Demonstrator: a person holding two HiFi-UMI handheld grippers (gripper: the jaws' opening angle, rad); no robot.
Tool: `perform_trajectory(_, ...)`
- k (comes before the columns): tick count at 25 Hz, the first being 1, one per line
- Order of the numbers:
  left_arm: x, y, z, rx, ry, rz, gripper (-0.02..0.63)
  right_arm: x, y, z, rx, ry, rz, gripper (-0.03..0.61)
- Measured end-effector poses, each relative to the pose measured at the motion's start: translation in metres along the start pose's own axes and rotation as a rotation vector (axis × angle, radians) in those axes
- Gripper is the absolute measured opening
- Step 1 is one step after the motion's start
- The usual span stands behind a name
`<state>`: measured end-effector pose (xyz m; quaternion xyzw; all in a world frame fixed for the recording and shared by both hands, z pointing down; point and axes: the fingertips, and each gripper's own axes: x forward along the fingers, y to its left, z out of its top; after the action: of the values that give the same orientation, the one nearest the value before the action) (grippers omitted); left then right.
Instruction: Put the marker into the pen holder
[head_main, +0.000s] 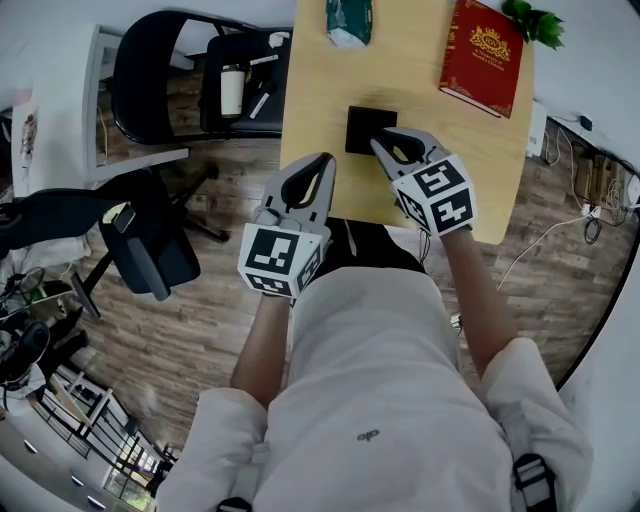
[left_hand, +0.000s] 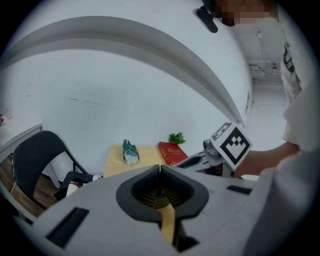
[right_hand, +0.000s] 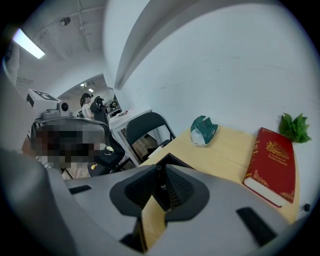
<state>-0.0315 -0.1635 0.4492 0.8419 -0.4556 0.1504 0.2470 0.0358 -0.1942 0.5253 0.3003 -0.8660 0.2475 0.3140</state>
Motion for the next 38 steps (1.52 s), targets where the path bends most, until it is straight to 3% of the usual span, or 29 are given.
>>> perform_trajectory(18,0.002,0.011,-0.003,-0.013,0.010,0.004,0.009,0.024,0.001,-0.015,0.001,0.067,0.011,0.055)
perform_trajectory(38,0.001,0.015,-0.004,-0.019,0.018,0.003,0.009,0.037,-0.004,-0.005,-0.017,0.051,-0.017,0.055)
